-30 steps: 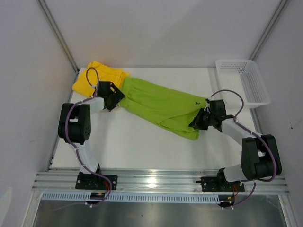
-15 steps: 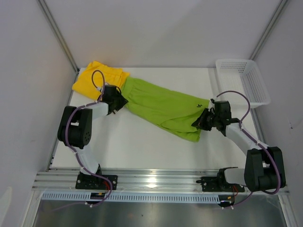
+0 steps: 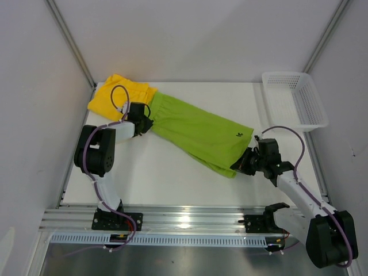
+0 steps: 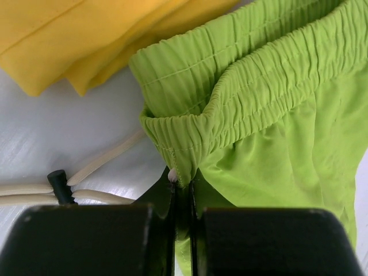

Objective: Fold and stack the shorts
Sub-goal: Fold the shorts

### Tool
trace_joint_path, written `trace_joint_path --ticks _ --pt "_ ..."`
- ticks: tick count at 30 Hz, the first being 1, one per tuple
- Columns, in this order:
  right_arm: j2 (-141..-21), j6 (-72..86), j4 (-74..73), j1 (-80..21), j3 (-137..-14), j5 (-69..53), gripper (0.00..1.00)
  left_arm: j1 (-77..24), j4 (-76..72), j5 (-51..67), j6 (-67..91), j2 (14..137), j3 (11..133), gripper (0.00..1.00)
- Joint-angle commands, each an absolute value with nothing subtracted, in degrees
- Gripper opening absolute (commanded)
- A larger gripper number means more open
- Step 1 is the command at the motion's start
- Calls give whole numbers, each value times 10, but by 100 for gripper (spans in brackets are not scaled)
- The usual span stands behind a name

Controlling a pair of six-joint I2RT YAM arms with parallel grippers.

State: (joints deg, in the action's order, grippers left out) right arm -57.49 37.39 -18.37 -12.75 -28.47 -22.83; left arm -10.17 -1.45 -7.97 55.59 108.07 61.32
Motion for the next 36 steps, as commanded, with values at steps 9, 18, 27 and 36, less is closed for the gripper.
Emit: trace_joint_path --ticks 9,18,27,36 --pt "-558 388 -232 -170 -223 -215 20 -104 27 -123 564 1089 651 0" --pt "-558 356 -284 -180 -255 -209 22 -103 26 -107 546 1090 655 0" --pt "-561 304 -350 -165 -411 -170 24 -113 22 -96 536 1061 621 0" --pt "-697 356 -152 -181 -434 -228 24 -185 6 -127 619 948 474 0"
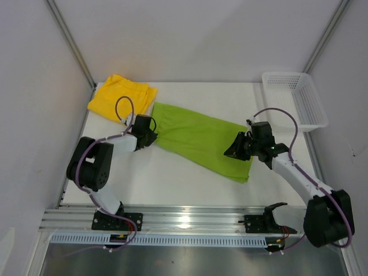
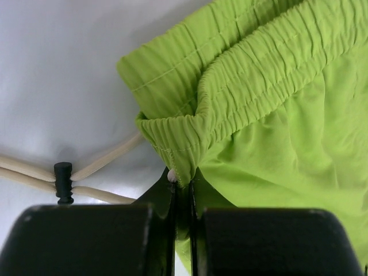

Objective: Fold and stack the shorts
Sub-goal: Fold the shorts

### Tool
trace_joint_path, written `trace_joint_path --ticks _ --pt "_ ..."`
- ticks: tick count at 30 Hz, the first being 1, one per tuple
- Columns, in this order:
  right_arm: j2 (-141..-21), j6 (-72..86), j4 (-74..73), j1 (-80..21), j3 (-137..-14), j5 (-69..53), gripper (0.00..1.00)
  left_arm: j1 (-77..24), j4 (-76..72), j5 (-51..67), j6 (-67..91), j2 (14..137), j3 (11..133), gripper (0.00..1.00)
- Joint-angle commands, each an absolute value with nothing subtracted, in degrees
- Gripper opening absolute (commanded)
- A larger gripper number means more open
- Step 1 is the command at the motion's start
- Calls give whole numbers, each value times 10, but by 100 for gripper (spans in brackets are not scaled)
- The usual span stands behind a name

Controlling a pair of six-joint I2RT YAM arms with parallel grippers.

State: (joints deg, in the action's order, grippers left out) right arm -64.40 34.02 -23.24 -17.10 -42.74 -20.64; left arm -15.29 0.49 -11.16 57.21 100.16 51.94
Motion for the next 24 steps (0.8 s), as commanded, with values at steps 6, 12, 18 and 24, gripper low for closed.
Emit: trace_joint_path --ticks 6,12,18,24 --pt "-815 362 -70 -214 -463 -230 22 -263 82 -160 704 843 377 0" --pt "-884 367 -40 -250 -505 -227 23 -316 102 -150 697 739 314 17" --pt "-951 370 -13 -297 -523 -244 22 -293 232 -132 571 702 391 99" --pt "-958 368 4 -328 -505 -232 23 -166 187 -4 413 678 405 99"
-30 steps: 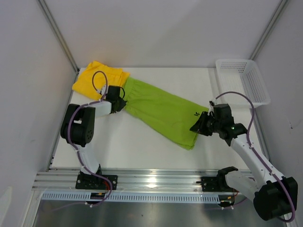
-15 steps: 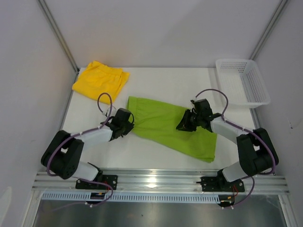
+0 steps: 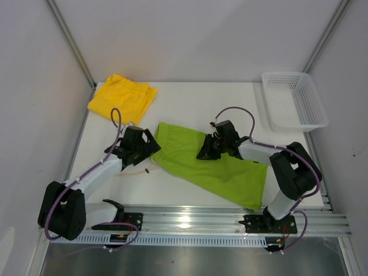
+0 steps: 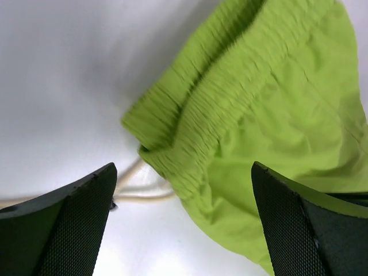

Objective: Fold and stack the shorts
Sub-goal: Fold the shorts

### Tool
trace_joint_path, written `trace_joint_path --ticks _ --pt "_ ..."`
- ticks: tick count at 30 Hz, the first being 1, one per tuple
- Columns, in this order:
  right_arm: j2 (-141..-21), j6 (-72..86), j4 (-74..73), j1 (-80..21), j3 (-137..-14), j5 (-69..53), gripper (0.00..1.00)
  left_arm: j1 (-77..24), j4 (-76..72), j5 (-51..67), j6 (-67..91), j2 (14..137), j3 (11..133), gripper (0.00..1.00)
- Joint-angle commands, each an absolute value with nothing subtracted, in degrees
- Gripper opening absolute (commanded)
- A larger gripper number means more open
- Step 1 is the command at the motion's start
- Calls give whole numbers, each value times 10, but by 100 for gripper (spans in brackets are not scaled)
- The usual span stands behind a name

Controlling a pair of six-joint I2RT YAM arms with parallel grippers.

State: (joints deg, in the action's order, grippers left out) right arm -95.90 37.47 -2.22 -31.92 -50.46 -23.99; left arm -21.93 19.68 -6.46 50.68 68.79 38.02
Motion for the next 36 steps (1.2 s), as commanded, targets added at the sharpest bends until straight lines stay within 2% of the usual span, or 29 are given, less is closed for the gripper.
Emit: trace_joint_path --ticks 1,9,20,29,36 --pt "-961 360 -20 -328 -506 -229 23 -157 172 26 391 682 403 99" --pt "-989 317 -71 -319 -525 -229 22 -80 81 103 378 750 388 99" --pt "-984 309 -80 -312 -516 -224 22 -76 -49 193 374 918 418 98" --pt "-1041 274 -122 -262 -586 -223 21 -92 -118 219 398 941 362 89" --pt "-1085 250 -165 -242 -677 -200 21 -153 -125 171 418 923 328 78"
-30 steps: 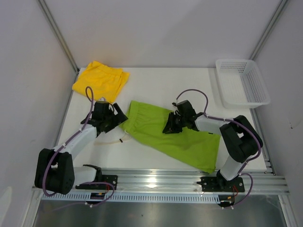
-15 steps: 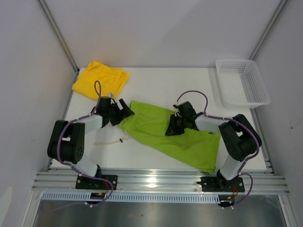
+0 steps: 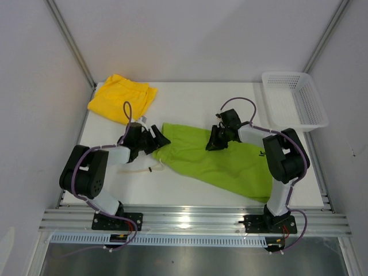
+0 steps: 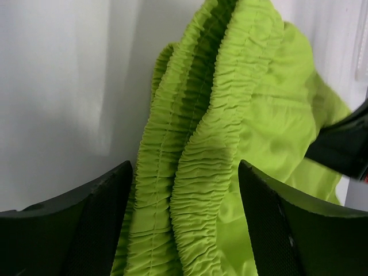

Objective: Fold and stack the shorts
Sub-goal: Fold the shorts

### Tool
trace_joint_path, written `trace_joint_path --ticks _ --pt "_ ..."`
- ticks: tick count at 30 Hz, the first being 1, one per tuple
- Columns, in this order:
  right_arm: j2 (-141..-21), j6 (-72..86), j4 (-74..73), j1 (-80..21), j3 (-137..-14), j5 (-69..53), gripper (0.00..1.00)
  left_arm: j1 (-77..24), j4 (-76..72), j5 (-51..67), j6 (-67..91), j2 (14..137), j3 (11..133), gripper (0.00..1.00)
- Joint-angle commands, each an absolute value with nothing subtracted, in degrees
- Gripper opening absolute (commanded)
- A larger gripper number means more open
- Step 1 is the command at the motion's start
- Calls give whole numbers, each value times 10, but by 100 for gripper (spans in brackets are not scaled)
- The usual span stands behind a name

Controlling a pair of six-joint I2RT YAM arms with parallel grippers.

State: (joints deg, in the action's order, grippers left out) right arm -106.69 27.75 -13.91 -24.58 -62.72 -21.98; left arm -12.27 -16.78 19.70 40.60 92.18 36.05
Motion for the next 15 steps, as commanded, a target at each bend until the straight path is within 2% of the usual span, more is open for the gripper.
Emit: trace_joint_path --ticks 1,5,10,15 --pt "-1092 250 -169 -241 -688 -198 21 -163 -127 160 423 918 323 77" --pt "-1133 239 -196 -236 -749 -187 21 -190 -111 116 442 873 298 73" --pt "-1186 236 -209 -236 -825 -192 21 -233 -70 62 472 815 269 72" --pt "-1161 249 -193 -247 -810 -201 22 -237 -41 35 487 774 265 74"
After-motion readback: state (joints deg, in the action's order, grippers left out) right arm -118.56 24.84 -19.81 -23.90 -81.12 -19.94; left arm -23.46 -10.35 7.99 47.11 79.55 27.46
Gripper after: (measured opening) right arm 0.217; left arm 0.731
